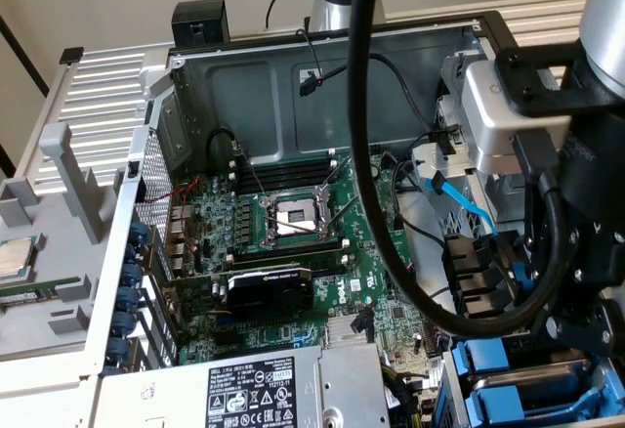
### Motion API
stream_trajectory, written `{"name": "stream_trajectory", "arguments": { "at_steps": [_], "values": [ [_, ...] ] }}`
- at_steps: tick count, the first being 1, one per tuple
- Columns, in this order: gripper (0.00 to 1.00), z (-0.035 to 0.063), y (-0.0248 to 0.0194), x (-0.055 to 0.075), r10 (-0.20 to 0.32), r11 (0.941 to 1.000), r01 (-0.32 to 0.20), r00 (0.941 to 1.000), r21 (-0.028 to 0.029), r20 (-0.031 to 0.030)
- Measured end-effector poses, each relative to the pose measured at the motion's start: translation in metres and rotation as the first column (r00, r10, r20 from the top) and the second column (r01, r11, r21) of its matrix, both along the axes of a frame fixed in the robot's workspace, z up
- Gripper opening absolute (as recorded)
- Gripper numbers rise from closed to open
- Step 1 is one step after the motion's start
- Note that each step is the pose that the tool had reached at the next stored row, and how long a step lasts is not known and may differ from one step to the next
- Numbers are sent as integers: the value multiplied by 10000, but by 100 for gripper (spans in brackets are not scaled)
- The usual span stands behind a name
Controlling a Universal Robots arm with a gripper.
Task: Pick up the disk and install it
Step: 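Insert the first disk wire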
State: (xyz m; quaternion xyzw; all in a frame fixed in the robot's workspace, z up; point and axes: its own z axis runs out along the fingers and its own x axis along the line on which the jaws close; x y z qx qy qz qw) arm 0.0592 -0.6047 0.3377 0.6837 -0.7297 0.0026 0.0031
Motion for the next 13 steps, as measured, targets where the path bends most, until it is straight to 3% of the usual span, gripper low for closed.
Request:
{"name": "stream_trajectory", "arguments": {
  "at_steps": [8, 13],
  "values": [
    [17, 0, 0, -4, 13, 10000, -13, 10000, 1, 98],
    [17, -1, 0, -17, 17, 10000, -17, 9999, 2, 109]
  ]
}}
